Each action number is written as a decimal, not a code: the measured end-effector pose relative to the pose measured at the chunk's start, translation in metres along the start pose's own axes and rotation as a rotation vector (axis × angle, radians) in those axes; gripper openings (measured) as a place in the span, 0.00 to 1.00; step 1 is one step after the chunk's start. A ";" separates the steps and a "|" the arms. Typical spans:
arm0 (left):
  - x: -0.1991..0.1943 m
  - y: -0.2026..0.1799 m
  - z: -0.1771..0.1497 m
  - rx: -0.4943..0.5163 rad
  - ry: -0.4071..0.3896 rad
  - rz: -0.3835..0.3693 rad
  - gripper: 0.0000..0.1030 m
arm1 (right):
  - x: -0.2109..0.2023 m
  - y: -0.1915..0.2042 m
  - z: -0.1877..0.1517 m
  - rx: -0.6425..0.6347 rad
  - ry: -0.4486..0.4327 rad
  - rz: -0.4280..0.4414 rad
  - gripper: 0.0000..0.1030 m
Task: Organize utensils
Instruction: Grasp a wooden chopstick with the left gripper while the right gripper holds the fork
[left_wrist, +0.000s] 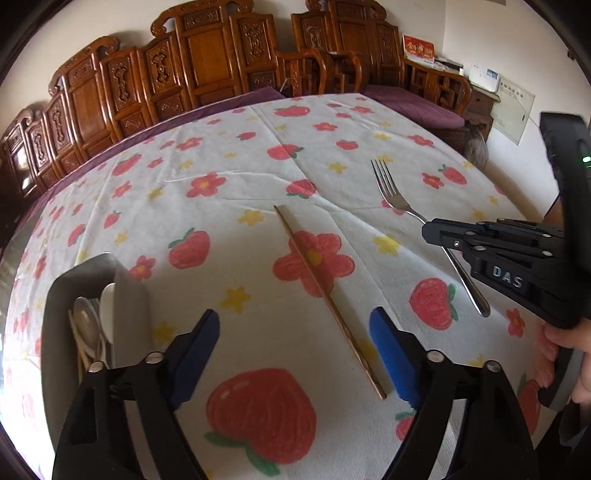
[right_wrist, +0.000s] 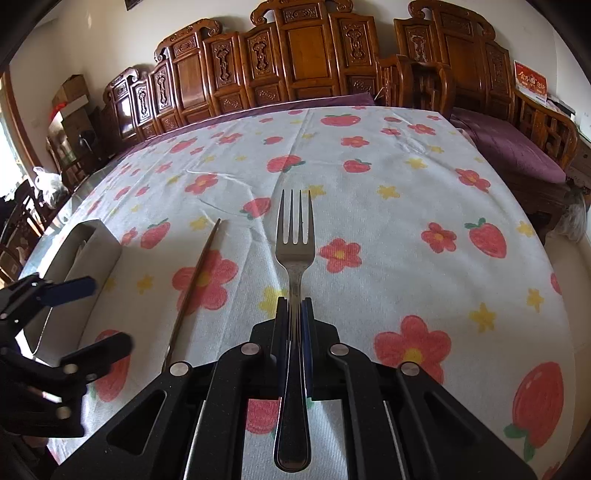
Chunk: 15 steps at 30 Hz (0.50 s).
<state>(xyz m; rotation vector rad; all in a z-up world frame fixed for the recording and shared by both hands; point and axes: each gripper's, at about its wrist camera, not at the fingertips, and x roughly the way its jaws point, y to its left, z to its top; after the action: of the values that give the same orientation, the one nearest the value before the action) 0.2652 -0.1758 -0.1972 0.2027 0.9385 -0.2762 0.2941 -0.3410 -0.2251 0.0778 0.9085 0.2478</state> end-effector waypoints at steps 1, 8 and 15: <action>0.004 -0.002 0.001 0.003 0.006 -0.001 0.70 | 0.000 0.000 0.000 0.000 0.001 0.003 0.08; 0.034 -0.014 0.006 0.033 0.061 -0.020 0.40 | 0.000 -0.004 0.000 0.026 0.004 0.023 0.08; 0.046 -0.013 0.010 0.006 0.084 -0.050 0.18 | 0.000 -0.003 0.000 0.029 0.006 0.036 0.08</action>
<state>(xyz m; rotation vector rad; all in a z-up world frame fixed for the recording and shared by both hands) 0.2942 -0.1979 -0.2302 0.1974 1.0268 -0.3187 0.2949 -0.3434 -0.2258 0.1204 0.9175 0.2687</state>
